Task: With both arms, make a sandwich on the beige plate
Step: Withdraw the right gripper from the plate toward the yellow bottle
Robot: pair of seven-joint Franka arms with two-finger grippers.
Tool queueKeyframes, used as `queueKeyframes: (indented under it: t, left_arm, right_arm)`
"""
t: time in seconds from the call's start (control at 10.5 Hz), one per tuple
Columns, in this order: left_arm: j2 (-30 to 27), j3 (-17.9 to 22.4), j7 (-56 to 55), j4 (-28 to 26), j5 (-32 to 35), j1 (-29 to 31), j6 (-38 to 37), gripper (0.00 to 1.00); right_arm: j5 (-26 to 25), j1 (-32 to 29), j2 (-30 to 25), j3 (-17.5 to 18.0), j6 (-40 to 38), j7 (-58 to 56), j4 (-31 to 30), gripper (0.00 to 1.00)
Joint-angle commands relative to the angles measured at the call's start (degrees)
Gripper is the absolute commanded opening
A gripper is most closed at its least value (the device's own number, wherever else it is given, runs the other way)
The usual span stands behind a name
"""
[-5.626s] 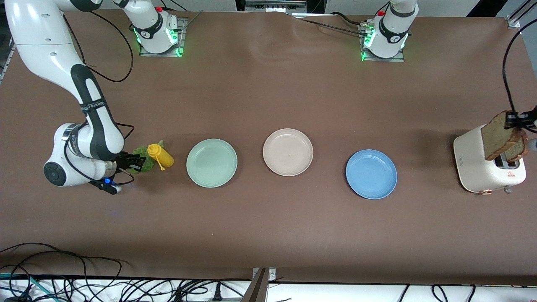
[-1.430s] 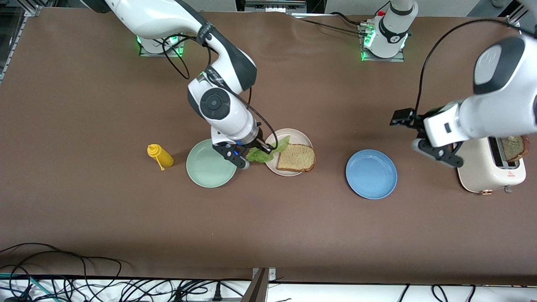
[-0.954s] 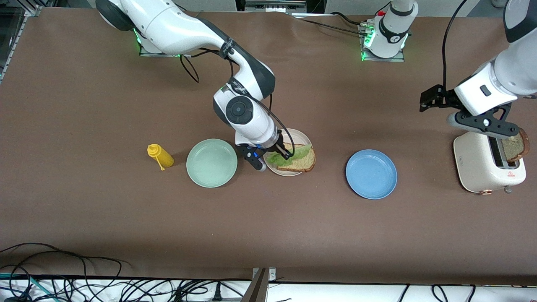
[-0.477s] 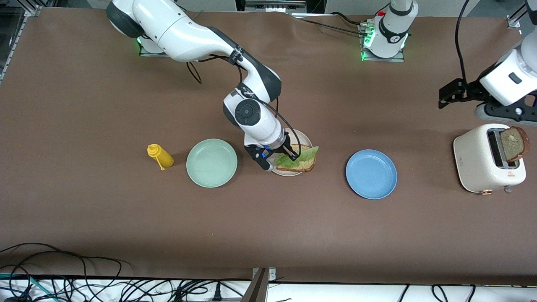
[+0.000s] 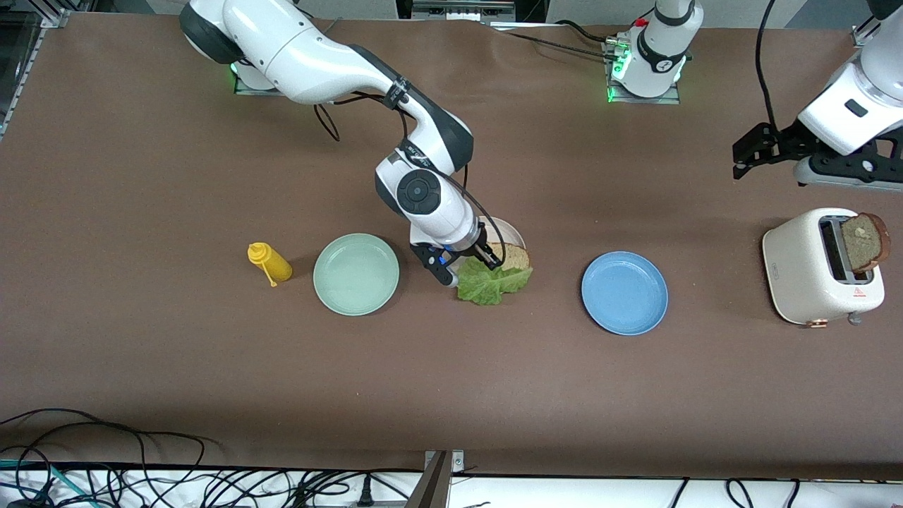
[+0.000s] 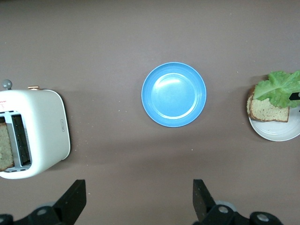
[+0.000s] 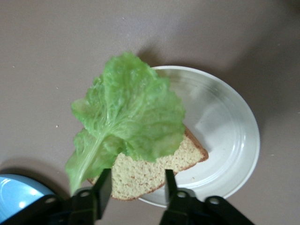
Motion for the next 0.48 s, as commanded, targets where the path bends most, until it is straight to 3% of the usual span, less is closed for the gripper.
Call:
queueKeyframes:
  t: [0.0, 0.1, 0.38]
  left_arm:
    - [-1.7, 1.8, -3.3, -2.1, -1.9, -2.1, 1.4, 1.00]
    - [-1.7, 3.6, -4.2, -2.2, -3.8, -2.9, 1.4, 1.00]
    - [-0.9, 3.8, -3.8, -1.3, -4.0, -2.4, 0.7, 1.00]
  right_arm:
    - [-0.2, -1.6, -2.8, 0.1, -6.4, 1.0, 1.1, 1.00]
    - [-0.3, -2.8, -4.5, 0.1, -9.0, 0.8, 1.0, 1.00]
    - [-0.5, -6.2, -8.6, 0.2, -17.0, -5.3, 1.0, 1.00]
